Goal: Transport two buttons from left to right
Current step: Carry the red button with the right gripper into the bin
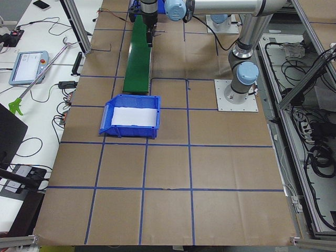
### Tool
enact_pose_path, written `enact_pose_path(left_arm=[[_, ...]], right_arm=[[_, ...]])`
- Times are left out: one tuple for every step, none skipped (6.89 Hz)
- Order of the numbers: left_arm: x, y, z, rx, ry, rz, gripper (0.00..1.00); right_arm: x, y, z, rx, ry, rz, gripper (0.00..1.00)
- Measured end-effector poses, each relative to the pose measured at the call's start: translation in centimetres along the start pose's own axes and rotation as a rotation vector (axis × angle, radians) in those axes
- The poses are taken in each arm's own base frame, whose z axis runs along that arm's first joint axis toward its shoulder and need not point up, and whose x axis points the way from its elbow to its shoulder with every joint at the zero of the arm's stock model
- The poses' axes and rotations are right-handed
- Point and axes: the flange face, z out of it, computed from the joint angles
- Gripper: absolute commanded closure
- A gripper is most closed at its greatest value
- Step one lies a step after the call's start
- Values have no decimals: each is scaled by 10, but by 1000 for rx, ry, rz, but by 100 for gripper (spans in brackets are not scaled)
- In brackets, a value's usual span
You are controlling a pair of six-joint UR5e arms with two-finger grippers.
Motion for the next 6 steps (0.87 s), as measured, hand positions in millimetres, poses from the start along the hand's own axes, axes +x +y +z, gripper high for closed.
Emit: enact_pose_path(left_arm=[[0,0,0,0,0,0,0],[0,0,0,0,0,0,0],[0,0,0,0,0,0,0],[0,0,0,0,0,0,0],[0,0,0,0,0,0,0],[0,0,0,1,0,0,0]], right_arm=[[7,5,25,7,4,4,94],[8,9,49,28,18,10,94],[8,12,70,51,33,13,94],[8,13,90,56,33,15,94],[8,12,109,45,22,17,93],[9,11,125,27,10,18,90]])
